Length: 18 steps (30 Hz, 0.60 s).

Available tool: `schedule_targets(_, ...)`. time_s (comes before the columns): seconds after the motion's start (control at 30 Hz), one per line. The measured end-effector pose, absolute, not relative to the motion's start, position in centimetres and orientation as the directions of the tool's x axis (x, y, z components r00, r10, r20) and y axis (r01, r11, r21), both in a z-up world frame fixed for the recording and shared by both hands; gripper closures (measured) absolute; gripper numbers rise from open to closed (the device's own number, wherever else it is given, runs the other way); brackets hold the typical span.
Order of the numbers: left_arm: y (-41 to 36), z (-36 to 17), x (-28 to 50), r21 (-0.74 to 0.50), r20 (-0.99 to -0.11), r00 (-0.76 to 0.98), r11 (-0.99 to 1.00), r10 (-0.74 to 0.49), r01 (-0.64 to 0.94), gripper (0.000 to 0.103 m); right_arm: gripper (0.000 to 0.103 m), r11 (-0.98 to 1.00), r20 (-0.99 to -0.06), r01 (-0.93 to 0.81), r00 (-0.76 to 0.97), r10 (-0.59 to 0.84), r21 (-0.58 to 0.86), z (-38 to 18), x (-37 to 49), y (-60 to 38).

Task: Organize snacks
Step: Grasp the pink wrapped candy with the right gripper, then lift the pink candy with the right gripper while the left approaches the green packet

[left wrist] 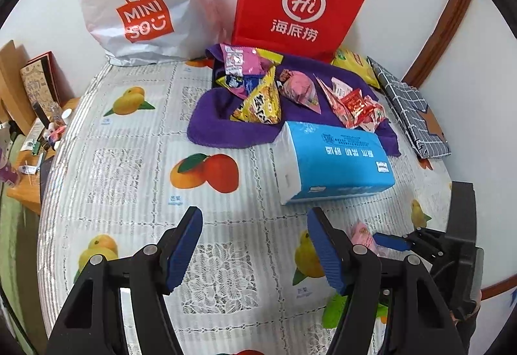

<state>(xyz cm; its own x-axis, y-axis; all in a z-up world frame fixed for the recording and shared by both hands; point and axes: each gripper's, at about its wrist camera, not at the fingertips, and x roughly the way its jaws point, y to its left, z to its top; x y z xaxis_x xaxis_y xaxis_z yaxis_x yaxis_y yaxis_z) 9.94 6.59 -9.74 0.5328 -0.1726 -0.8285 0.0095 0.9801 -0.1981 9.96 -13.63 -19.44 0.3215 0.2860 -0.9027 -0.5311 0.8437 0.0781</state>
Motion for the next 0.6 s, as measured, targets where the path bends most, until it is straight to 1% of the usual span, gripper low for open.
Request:
schedule_targets(0.07, 6.2, -10.0, 10.0, -0.192, -0.832, 0.527, 0.981, -0.173, 0.018, 0.038, 0.065, 0.846, -0.891, -0.531, 0.357, 0.281, 0.054, -19.5, 9.8, -13.7)
schedule_targets(0.2, 5.7, -10.8, 10.0, -0.184, -0.843, 0.51, 0.983, -0.172, 0.029, 0.038, 0.067, 0.866, -0.871, -0.495, 0.392, 0.296, 0.071, -19.5, 10.0, -14.9)
schedule_targets(0.33, 5.3, -11.7, 9.6, -0.189, -0.853, 0.489, 0.981, -0.183, 0.038, 0.038, 0.074, 0.897, -0.845, -0.435, 0.446, 0.295, 0.084, -18.9, 10.0, -17.2)
schedule_targets(0.43, 4.6, -12.4, 9.1, -0.201, -0.858, 0.471, 0.978, -0.205, 0.058, 0.038, 0.076, 0.922, -0.827, -0.373, 0.481, 0.29, 0.106, -18.4, 9.6, -19.6)
schedule_targets(0.6, 2.7, -13.0, 7.9, -0.22, -0.859, 0.448, 0.969, -0.247, 0.113, 0.038, 0.077, 0.956, -0.819, -0.279, 0.525, 0.232, 0.092, -18.4, 8.9, -22.4)
